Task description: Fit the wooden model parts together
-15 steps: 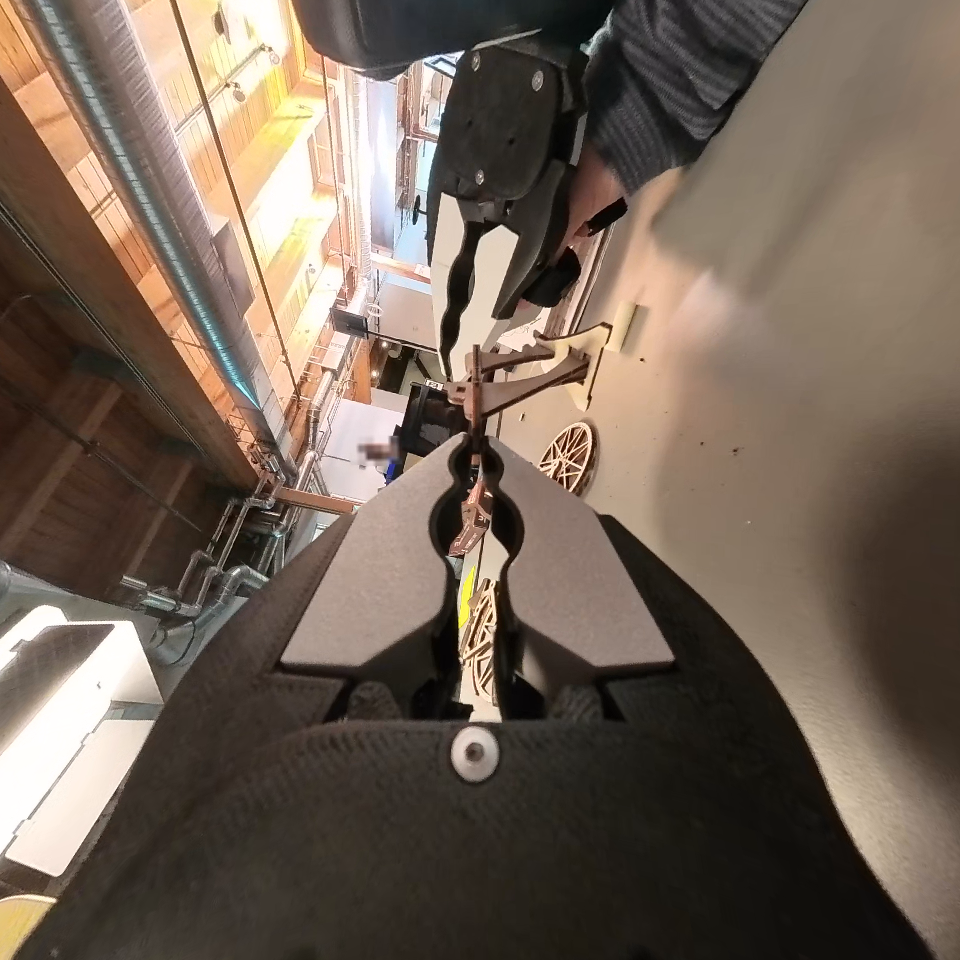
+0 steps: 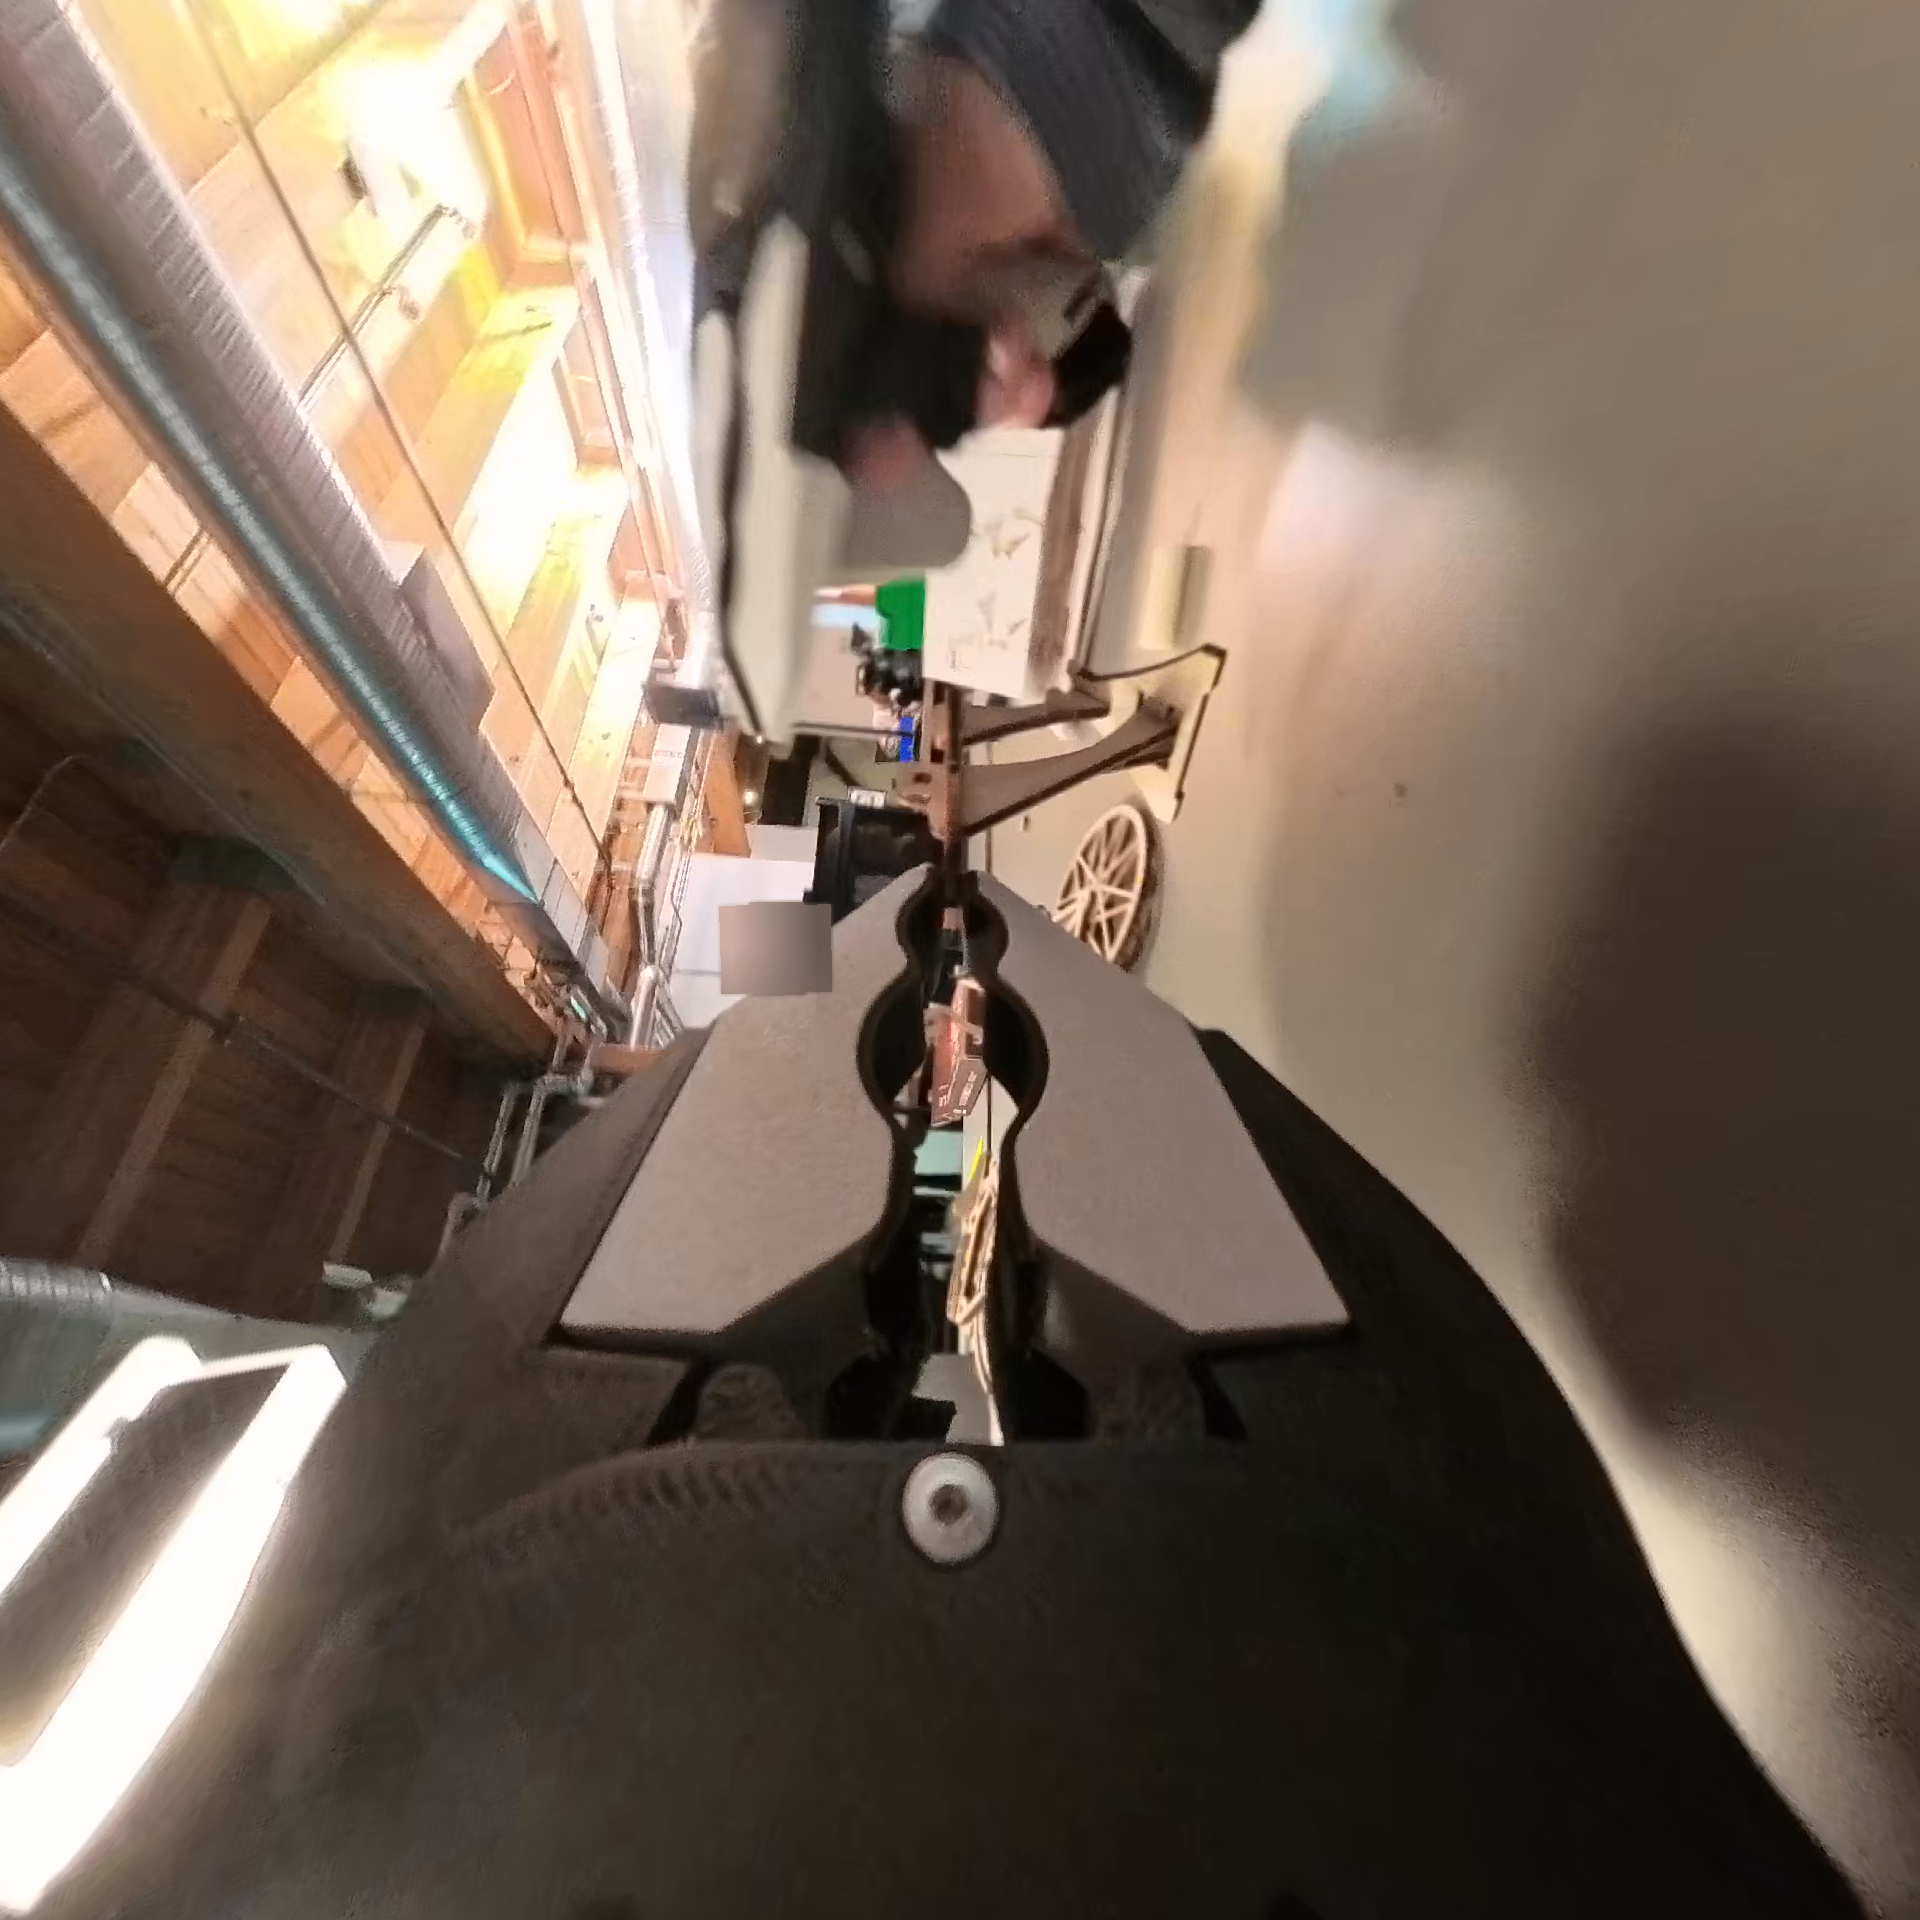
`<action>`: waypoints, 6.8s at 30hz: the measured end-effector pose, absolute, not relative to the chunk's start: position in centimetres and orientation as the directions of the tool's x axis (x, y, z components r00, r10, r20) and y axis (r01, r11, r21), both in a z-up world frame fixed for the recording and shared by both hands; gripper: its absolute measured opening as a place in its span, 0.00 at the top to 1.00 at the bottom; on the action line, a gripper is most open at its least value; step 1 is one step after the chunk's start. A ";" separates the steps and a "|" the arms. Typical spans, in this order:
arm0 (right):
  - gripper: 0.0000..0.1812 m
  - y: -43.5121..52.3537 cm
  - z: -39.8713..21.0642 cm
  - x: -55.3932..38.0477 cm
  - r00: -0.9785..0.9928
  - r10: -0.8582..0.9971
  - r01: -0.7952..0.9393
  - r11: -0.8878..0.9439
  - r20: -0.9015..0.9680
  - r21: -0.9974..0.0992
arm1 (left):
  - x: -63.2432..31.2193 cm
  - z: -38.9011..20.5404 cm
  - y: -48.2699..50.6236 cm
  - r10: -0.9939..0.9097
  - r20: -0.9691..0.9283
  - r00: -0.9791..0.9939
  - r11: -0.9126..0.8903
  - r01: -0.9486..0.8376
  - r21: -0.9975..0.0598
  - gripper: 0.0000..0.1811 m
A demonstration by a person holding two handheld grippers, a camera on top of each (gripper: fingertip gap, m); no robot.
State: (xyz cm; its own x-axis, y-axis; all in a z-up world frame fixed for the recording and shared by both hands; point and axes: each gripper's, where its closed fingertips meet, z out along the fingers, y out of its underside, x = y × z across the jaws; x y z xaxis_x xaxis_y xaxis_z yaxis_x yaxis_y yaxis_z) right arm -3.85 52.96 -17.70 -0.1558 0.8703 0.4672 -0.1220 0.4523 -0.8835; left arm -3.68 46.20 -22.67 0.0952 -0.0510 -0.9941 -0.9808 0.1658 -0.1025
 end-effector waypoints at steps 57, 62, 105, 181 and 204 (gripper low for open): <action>1.00 44.9 -23.7 -1.0 -0.753 0.651 0.164 0.325 0.094 -0.931 | -2.5 -25.6 46.8 -0.162 -0.986 -0.040 0.317 -0.948 -0.014 1.00; 1.00 45.0 -23.7 -1.2 -0.745 0.659 0.165 0.327 0.099 -0.930 | -3.5 -25.8 46.9 -0.204 -0.979 0.018 0.263 -0.962 -0.073 0.99; 0.92 45.8 -27.8 0.1 -0.746 0.666 0.391 0.430 -0.006 -0.814 | 0.6 -28.0 44.1 -0.724 -0.114 0.680 -0.331 -0.488 -0.808 0.86; 0.98 45.9 -28.9 -0.1 -0.723 0.689 0.468 0.436 -0.050 -0.769 | 0.5 -29.1 44.7 -0.624 -0.088 0.777 -0.456 -0.453 -0.766 0.91; 0.98 45.9 -29.0 -0.2 -0.711 0.701 0.481 0.426 -0.057 -0.766 | 0.4 -28.9 44.8 -0.623 -0.101 0.776 -0.444 -0.456 -0.771 0.92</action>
State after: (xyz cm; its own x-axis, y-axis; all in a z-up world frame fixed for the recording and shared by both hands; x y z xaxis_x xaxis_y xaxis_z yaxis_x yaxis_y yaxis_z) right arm -0.21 45.95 -28.99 -0.7113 0.7007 -0.0565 0.4808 0.4262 -0.7663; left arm 0.43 44.81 -28.87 0.7758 -0.6229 -0.1005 -0.4562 -0.4436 -0.7714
